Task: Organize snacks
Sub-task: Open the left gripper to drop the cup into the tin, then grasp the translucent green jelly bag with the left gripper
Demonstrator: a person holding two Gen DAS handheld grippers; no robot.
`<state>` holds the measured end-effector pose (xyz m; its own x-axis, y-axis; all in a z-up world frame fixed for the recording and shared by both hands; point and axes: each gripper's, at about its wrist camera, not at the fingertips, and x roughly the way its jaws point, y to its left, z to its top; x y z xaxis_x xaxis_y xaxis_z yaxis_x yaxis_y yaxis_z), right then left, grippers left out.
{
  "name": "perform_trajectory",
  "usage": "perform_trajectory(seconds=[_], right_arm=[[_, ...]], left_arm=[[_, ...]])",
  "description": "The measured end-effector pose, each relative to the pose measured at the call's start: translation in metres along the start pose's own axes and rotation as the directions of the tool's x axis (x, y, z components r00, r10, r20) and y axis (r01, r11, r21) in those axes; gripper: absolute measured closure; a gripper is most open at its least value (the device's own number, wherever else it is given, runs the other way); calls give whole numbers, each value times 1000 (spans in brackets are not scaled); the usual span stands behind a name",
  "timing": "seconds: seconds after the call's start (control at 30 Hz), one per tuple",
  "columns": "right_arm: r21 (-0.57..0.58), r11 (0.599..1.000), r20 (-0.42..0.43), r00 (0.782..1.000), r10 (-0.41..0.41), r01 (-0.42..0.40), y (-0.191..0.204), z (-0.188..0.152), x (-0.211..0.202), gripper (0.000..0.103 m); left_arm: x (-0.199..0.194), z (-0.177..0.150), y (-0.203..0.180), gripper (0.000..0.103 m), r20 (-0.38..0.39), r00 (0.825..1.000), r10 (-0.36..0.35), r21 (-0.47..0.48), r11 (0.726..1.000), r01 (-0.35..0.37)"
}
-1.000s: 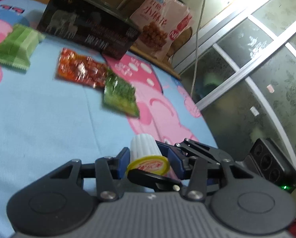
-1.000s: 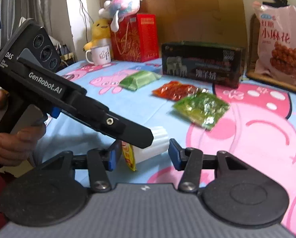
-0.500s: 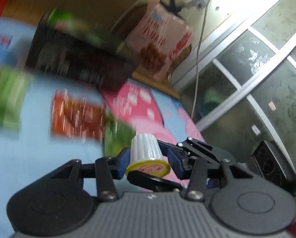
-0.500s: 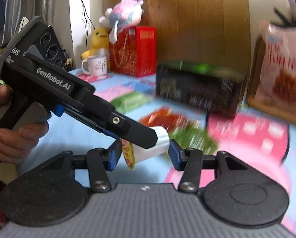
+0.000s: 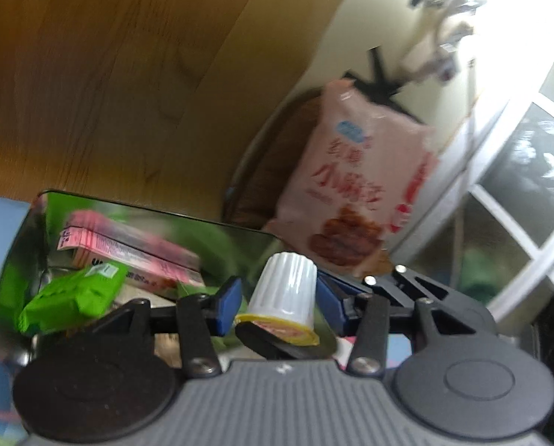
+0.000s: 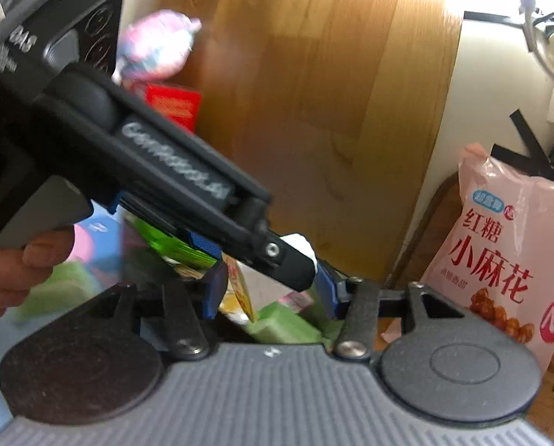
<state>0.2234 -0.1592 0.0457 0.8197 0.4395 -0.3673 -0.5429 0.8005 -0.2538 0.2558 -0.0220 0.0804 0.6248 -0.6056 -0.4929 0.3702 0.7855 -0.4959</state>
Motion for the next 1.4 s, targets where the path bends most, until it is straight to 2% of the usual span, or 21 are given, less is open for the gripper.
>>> perform_trajectory(seconds=[0.07,0.1,0.2,0.27,0.37,0.4,0.43,0.47,0.5,0.53,0.6,0.7,0.8,0.83,0.87,1.0,1.17,1.2,1.27,1.37,1.4], right_arm=[[-22,999,14,999,-46,47,4,-5,6,39],[-22,997,39,997,-68,69,5,-7,3,27],[25,994,108,988,-112,110,2,-12,-20,25],[104,991,119,988,-93,81,-4,-17,-39,26],[224,974,84,996,4,-23,-11,-30,-67,36],[262,963,61,997,46,-60,-12,-36,-72,40],[304,948,38,996,86,-94,-13,-43,-78,43],[343,932,12,992,123,-119,-13,-48,-78,44],[382,913,-21,986,164,-143,-12,-55,-79,50],[415,896,-50,980,194,-157,-7,-62,-82,55],[455,875,-88,970,226,-163,-2,-73,-85,58],[494,851,-124,955,269,-176,9,-78,-87,63],[531,825,-123,945,302,-194,13,-76,-90,69],[539,819,-124,944,305,-194,15,-74,-89,74],[545,814,-120,943,311,-200,19,-74,-93,77],[563,800,-109,940,322,-208,37,-77,-111,77],[578,772,-80,924,375,-264,72,-79,-137,75],[570,769,-72,914,399,-291,81,-79,-142,75],[562,748,-75,879,470,-352,103,-80,-144,75],[446,824,-90,899,429,-349,130,-73,-156,74],[441,825,-81,899,430,-354,131,-71,-159,74]], left_arm=[[13,3,4,59,-16,1000,14,-8,1000,-14],[15,4,5,59,-25,1000,10,-17,1000,-11],[1,-1,5,57,-12,999,-49,-20,999,49],[-20,-8,8,57,12,997,-77,-18,997,77],[-43,-25,13,58,2,996,-91,-23,996,91],[-58,-36,13,56,35,995,-93,-4,996,93],[-66,-44,12,56,13,996,-85,-2,996,85],[-72,-52,13,56,-14,995,-100,-16,995,100],[-79,-64,15,56,-29,991,-128,-43,991,127],[-85,-74,16,56,-35,989,-141,-56,989,139],[-95,-98,15,56,-52,988,-146,-78,987,142],[-97,-133,14,58,-124,981,-150,-118,984,135],[-93,-160,11,69,-201,969,-144,-149,982,115],[-92,-167,11,77,-210,968,-138,-156,982,106],[-95,-171,11,78,-205,969,-136,-164,981,103],[-106,-178,19,85,-192,974,-124,-205,975,84],[-122,-183,18,86,-159,985,-62,-175,984,33],[-128,-185,20,86,-151,987,-58,-176,984,30],[-135,-189,25,85,-144,987,-67,-195,980,38],[-146,-193,29,85,-131,990,-42,-195,981,16],[-150,-193,31,84,-123,992,-33,-199,980,7]])
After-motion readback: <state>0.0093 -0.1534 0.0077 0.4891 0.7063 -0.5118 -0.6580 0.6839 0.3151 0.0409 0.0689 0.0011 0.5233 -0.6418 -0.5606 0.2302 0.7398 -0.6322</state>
